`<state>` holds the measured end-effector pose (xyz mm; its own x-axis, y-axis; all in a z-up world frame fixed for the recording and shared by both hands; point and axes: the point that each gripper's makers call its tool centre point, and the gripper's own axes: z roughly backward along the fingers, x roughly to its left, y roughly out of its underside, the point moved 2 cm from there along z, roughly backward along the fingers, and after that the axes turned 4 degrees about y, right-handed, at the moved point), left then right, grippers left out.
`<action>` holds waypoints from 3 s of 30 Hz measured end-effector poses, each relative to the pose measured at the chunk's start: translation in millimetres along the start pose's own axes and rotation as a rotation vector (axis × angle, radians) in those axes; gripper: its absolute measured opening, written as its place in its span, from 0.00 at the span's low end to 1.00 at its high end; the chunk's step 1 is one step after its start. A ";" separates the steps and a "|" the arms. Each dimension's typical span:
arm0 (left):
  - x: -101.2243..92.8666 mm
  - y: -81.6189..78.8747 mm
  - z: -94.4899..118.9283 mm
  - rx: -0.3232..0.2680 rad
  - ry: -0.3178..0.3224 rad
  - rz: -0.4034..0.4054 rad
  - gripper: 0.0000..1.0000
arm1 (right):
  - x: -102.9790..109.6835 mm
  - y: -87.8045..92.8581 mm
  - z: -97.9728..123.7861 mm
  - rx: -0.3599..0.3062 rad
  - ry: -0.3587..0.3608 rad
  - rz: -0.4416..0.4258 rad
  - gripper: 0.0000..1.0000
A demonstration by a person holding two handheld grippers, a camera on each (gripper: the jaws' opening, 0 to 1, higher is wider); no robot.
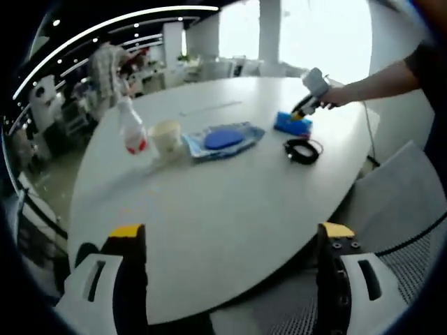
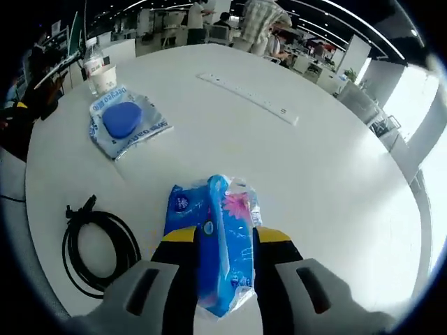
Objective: Arrange the tabletop items into an orderly group along one side of the table until the central work area is clear of visible clutter.
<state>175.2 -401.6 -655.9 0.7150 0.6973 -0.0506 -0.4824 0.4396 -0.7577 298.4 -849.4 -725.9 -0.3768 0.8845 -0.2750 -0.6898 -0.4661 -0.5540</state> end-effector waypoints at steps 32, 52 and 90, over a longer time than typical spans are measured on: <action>-0.5 -16.6 -1.6 -0.131 -0.022 -0.022 1.00 | 4.5 -3.3 8.9 0.094 -0.071 0.174 0.00; -4.5 -9.2 -0.3 -0.116 -0.026 -0.057 1.00 | 31.9 -32.4 11.1 0.026 -0.244 0.530 0.00; -4.5 0.2 2.6 -0.079 -0.056 -0.079 0.94 | 44.4 -45.7 -49.8 0.075 -0.324 0.980 0.00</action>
<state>170.5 -403.2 -654.1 0.7183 0.6942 0.0460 -0.3829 0.4497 -0.8070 343.9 -787.9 -751.9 -0.9347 0.0735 -0.3477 -0.0230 -0.9888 -0.1473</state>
